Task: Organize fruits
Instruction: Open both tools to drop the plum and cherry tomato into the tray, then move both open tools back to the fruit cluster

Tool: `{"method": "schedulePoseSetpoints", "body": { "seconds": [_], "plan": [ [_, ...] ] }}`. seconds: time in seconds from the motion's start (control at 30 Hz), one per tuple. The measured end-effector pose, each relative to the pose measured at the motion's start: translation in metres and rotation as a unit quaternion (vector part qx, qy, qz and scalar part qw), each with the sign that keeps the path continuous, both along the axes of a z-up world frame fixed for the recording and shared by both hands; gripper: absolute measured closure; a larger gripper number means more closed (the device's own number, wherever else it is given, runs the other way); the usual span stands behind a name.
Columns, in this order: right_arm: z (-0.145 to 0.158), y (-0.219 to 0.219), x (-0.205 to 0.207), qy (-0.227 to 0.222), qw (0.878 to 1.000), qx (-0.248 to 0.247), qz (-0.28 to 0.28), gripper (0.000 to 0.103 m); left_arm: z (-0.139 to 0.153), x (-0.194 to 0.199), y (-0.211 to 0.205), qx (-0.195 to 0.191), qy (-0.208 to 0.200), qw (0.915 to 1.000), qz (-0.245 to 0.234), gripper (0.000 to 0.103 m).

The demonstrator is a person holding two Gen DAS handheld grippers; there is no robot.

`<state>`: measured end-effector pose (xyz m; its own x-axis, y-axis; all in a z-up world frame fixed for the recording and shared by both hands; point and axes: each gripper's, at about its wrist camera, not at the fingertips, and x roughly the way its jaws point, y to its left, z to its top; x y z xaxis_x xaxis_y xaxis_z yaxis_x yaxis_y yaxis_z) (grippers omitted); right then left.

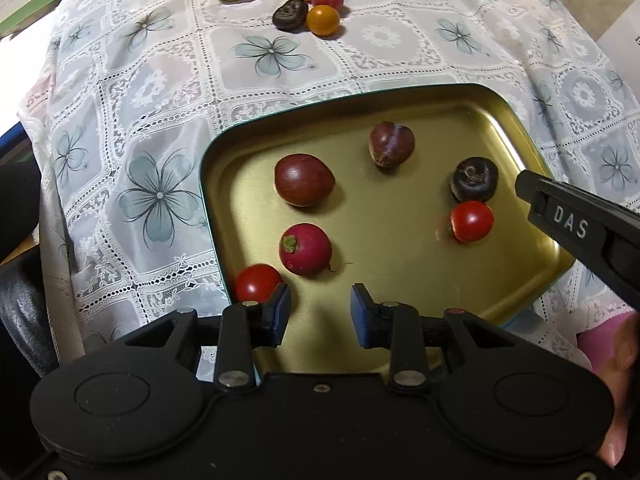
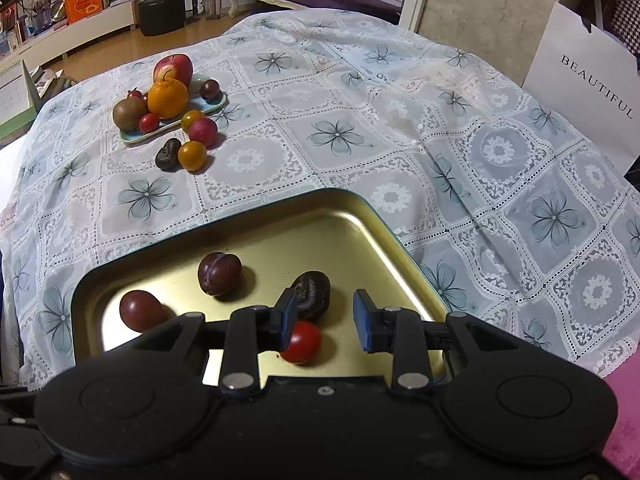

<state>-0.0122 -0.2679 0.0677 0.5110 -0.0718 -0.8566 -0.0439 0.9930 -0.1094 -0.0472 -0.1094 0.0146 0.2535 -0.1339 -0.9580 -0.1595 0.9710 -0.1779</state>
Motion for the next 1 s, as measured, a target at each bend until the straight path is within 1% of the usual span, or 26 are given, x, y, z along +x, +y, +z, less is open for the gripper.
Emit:
{"method": "schedulePoseSetpoints", "body": {
  "seconds": [0.1,0.23,0.43,0.53,0.63,0.8,0.87,0.93,1.0],
  "plan": [
    [0.0,-0.001,0.002,0.001,1.0,0.008,-0.002,0.071,-0.003,0.001,0.002,0.001,0.005,1.0,0.005,0.062],
    [-0.001,-0.004,0.003,0.003,0.999,0.033,-0.008,0.071,-0.004,0.004,0.006,0.009,0.002,0.9999,0.006,0.062],
    [-0.003,-0.009,0.009,0.011,0.997,0.078,-0.018,0.07,0.005,0.016,0.022,0.017,-0.019,0.9995,0.017,0.062],
    [-0.001,-0.008,0.011,0.003,0.995,0.097,-0.022,0.069,0.009,0.026,0.034,0.025,-0.029,0.999,0.023,0.062],
    [0.002,0.001,0.015,-0.006,0.995,0.095,-0.019,0.067,0.013,0.038,0.046,0.033,-0.036,0.9983,0.031,0.062],
    [0.004,0.022,0.03,0.004,0.995,0.095,0.004,0.066,0.015,0.06,0.067,0.034,-0.042,0.9976,0.044,0.062],
    [0.005,0.032,0.038,0.007,0.995,0.097,0.011,0.065,0.016,0.069,0.073,0.039,-0.046,0.9972,0.044,0.062],
    [0.007,0.04,0.045,0.0,0.995,0.099,0.015,0.065,0.016,0.077,0.078,0.045,-0.049,0.9969,0.042,0.062],
    [0.009,0.048,0.054,-0.005,0.996,0.089,0.011,0.063,0.016,0.087,0.083,0.048,-0.051,0.9968,0.039,0.062]
  ]
}}
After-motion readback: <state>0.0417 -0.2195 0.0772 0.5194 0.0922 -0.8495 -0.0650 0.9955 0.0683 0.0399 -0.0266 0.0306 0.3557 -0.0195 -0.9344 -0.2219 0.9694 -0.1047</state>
